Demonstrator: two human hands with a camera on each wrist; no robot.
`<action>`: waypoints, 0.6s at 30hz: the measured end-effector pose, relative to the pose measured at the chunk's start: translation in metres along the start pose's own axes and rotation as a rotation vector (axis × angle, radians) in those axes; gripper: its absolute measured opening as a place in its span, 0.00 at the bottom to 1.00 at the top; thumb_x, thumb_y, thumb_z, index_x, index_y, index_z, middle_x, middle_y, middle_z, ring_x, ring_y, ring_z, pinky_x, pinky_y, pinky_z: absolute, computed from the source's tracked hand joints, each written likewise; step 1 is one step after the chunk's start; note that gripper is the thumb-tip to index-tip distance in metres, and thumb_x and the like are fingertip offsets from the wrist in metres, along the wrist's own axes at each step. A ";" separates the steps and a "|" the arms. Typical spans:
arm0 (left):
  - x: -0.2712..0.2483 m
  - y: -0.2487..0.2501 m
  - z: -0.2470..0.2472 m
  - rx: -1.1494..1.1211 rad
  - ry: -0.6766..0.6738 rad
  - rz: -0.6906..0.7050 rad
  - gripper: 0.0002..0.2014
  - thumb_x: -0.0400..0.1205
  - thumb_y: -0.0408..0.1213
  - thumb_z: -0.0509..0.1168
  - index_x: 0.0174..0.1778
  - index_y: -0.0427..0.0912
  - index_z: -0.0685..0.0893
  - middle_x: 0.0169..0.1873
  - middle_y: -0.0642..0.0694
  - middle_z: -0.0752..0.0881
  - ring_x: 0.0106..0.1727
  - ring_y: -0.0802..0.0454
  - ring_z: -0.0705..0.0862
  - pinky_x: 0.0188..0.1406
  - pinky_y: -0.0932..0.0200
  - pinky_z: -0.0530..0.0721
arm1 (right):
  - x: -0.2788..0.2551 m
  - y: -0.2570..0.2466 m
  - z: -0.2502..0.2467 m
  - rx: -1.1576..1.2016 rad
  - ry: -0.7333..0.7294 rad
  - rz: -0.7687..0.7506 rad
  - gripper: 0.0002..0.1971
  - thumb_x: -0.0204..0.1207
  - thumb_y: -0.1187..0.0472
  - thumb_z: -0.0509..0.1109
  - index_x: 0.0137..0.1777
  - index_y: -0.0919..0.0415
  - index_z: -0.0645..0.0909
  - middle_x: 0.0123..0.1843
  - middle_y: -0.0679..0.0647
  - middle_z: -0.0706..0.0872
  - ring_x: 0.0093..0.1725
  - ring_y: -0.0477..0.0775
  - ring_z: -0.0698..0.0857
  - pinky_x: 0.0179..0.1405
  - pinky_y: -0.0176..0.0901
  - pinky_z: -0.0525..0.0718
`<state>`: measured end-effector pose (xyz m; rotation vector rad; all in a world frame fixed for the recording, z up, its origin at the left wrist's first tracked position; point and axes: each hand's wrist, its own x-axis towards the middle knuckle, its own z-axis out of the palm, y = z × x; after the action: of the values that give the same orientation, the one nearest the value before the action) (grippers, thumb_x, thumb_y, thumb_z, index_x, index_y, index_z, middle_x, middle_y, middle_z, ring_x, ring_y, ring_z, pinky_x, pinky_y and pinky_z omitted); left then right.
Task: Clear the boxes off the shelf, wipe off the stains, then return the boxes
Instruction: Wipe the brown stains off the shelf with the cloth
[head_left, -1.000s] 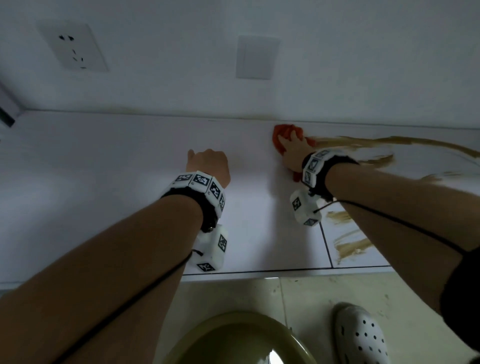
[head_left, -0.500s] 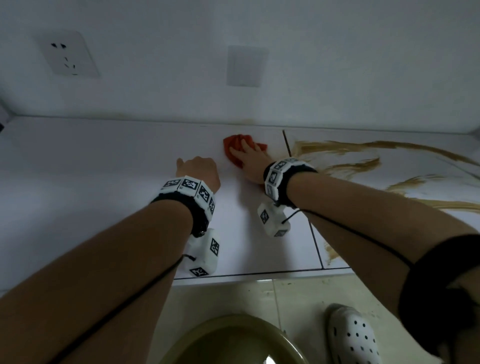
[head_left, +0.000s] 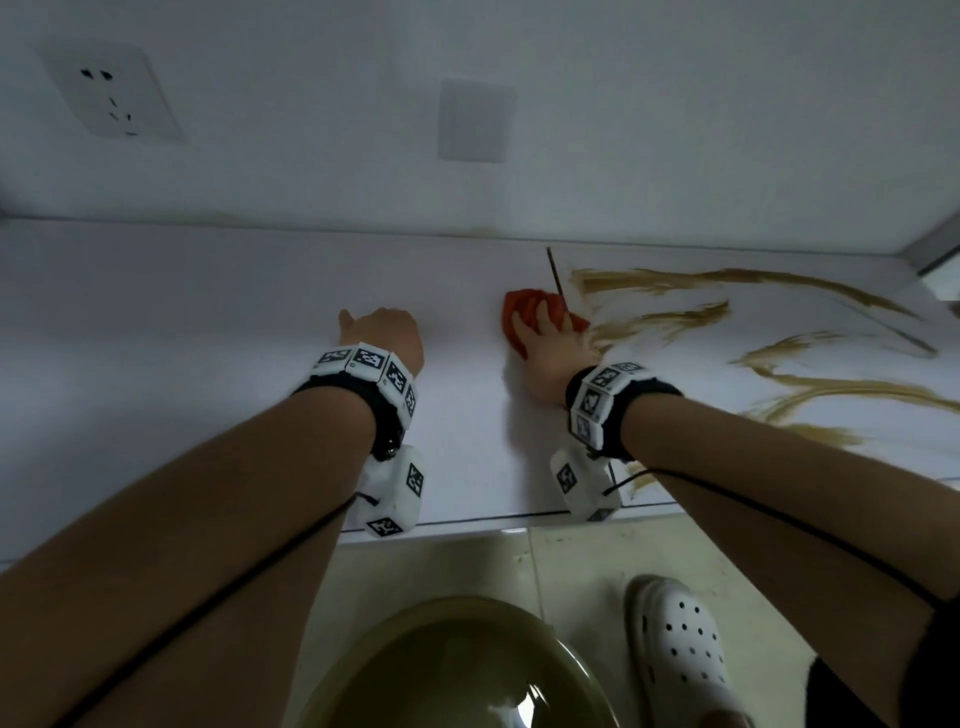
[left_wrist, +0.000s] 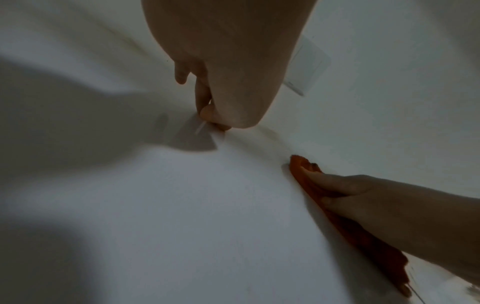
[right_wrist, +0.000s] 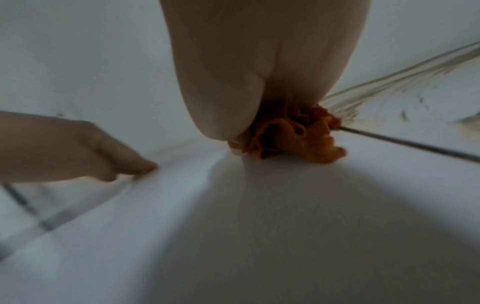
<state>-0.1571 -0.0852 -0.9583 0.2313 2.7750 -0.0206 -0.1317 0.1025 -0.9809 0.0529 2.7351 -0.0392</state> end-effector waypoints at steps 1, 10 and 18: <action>-0.002 0.000 0.001 -0.003 -0.011 -0.007 0.11 0.81 0.30 0.55 0.53 0.35 0.80 0.54 0.39 0.85 0.59 0.42 0.83 0.74 0.42 0.65 | -0.006 -0.009 0.002 0.001 -0.001 -0.055 0.33 0.82 0.52 0.56 0.84 0.48 0.45 0.85 0.61 0.40 0.83 0.70 0.42 0.80 0.66 0.44; 0.000 0.002 0.005 -0.038 0.024 -0.045 0.13 0.82 0.30 0.55 0.60 0.35 0.78 0.57 0.38 0.84 0.61 0.41 0.82 0.77 0.38 0.60 | 0.035 -0.056 0.001 0.033 0.016 -0.156 0.32 0.84 0.55 0.55 0.84 0.46 0.44 0.85 0.58 0.37 0.83 0.70 0.41 0.81 0.61 0.42; 0.005 0.006 0.002 0.039 0.073 -0.016 0.09 0.82 0.30 0.55 0.48 0.37 0.81 0.52 0.39 0.87 0.56 0.43 0.84 0.73 0.43 0.68 | 0.070 0.010 -0.013 -0.024 0.064 0.027 0.28 0.86 0.55 0.49 0.84 0.49 0.45 0.85 0.63 0.41 0.83 0.72 0.44 0.80 0.67 0.49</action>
<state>-0.1605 -0.0787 -0.9618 0.2248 2.8513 -0.0723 -0.2008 0.1150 -0.9968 0.0862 2.7976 0.0034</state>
